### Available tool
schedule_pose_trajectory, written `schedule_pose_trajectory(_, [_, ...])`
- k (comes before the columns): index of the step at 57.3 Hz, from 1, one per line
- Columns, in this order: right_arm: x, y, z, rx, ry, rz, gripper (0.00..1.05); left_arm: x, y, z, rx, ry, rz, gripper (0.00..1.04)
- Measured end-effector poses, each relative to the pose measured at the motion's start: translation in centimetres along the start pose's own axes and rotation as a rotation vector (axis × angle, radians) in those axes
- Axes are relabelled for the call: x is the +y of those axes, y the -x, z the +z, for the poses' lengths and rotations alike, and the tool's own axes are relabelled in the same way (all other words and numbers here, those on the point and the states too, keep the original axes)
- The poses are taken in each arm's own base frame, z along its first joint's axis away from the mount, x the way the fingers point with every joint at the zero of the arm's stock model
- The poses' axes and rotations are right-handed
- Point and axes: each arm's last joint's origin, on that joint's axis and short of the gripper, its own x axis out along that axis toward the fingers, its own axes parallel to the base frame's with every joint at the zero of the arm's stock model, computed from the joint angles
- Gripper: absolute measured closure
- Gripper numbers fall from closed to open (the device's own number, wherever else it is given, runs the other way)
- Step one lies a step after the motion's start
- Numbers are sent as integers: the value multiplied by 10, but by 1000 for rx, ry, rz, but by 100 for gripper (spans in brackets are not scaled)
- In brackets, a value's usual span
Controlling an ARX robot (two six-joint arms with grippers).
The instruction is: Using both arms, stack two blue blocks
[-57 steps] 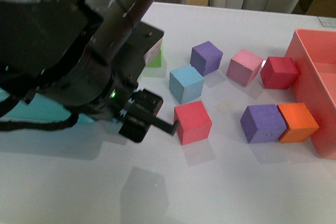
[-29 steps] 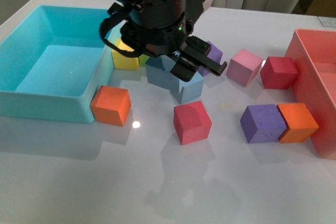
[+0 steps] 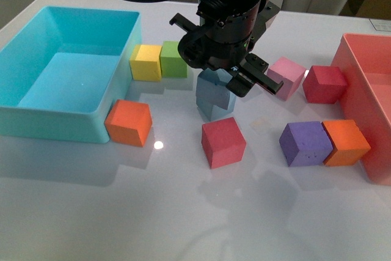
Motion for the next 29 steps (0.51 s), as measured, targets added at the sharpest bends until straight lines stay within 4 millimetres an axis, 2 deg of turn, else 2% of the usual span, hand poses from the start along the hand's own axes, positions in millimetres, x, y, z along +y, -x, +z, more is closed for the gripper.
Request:
schedule_pose_trajectory(14, [0,0,0,0,0,0,9,7,-11,11,-3,-3,13,61])
schedule_pose_trajectory(29, [0,0,0,0,0,0,9,9,-14,12,7,-10,13,61])
